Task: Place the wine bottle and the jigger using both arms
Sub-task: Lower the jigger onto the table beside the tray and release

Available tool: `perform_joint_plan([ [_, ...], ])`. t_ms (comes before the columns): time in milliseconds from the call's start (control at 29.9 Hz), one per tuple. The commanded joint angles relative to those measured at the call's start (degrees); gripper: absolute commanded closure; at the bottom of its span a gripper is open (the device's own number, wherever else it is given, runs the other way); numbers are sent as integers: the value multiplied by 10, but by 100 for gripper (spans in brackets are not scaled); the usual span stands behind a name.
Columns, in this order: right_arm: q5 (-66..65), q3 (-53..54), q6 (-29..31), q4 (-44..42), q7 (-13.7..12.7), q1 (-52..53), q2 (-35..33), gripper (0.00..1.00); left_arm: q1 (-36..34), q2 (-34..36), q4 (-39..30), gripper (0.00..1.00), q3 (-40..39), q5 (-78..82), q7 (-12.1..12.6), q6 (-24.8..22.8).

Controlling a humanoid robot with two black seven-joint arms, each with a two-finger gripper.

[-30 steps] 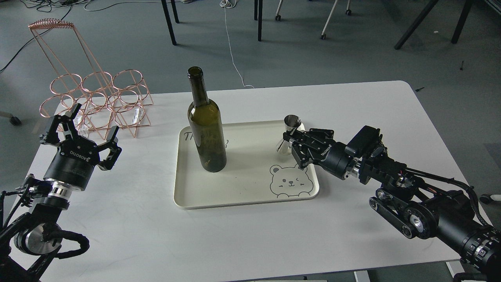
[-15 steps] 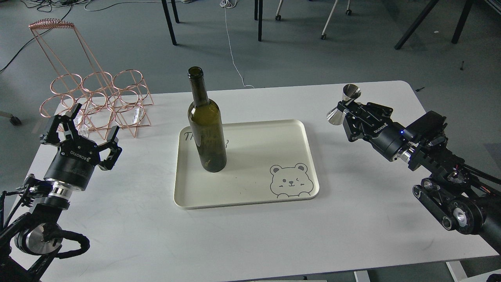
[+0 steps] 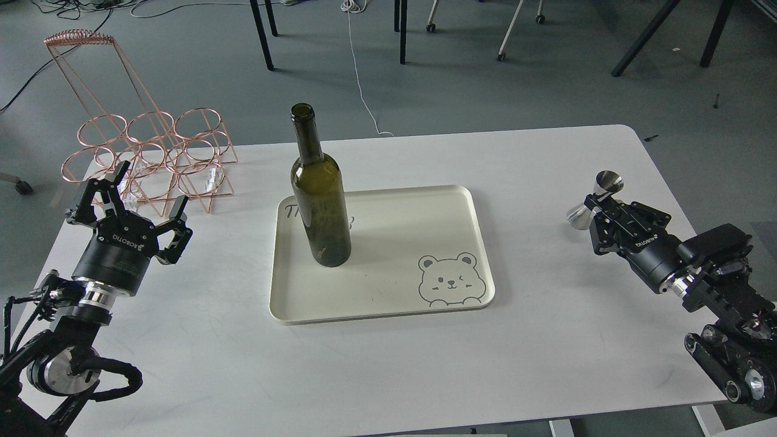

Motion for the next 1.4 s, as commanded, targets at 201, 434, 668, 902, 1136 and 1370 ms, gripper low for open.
perform_joint_plan([
  [201, 32, -26, 0, -31, 0, -2, 0, 84, 0, 0, 0, 1, 0, 0, 0, 0],
  [434, 34, -27, -1, -55, 0, -2, 5, 84, 0, 1, 0, 1, 0, 0, 1, 0],
  [668, 35, -29, -2, -63, 0, 1, 9, 78, 0, 2, -1, 1, 1, 0, 1, 0],
  [902, 51, -43, -2, -62, 0, 3, 10, 58, 0, 2, -1, 1, 1, 0, 1, 0],
  [1136, 63, -56, -10, -60, 0, 5, 5, 30, 0, 3, -6, 1, 1, 0, 2, 0],
  [1370, 63, -57, -10, -47, 0, 1, -6, 6, 0, 2, -8, 1, 1, 1, 2, 0],
])
